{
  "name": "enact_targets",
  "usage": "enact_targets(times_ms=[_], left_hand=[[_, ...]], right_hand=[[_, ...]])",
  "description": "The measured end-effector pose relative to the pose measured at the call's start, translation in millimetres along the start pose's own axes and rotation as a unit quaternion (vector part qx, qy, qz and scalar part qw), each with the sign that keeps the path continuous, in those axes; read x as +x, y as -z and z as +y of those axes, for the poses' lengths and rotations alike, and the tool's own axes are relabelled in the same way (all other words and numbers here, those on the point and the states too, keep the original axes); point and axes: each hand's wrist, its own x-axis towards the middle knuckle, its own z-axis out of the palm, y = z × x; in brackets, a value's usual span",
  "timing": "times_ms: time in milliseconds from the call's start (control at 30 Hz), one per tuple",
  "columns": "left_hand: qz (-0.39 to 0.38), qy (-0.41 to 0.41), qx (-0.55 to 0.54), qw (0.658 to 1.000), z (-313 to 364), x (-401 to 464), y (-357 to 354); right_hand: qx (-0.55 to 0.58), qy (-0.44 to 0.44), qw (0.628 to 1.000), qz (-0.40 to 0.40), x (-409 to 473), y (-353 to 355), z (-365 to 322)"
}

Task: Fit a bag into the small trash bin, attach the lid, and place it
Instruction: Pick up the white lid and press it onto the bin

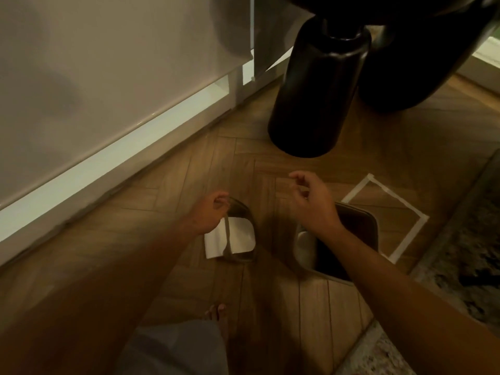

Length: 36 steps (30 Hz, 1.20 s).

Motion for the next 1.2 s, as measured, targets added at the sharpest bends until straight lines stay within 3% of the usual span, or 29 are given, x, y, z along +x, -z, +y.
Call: enact_targets(times_ms=[333,667,1000,1100,1200], left_hand=[[0.049,0.07,-0.018,0.996,-70.1,-1.4,31.6],[0.037,0.098,-0.002,0.995,-109.9,-8.0,38.5],[0.005,0.111,-0.014,0.994,-77.4,-8.7,38.4],[0.029,0.136,-0.035,0.99,-66.9,-9.6,38.4],[0.093,0.104,-0.013,0.99,-48.4,-9.5,50.0]], right_hand=[[-0.054,-0.023,0.992,-0.11,0.0,-116.9,3.3],[-0.146,-0.151,0.949,-0.236,-31.4,-209.1,39.8],[-0.084,-0.169,0.965,-0.184,-13.6,-185.6,21.3],[-0.038,-0.16,0.972,-0.168,-1.7,-170.8,-0.6],[-0.004,-0.144,0.979,-0.143,8.3,-147.0,-31.0]])
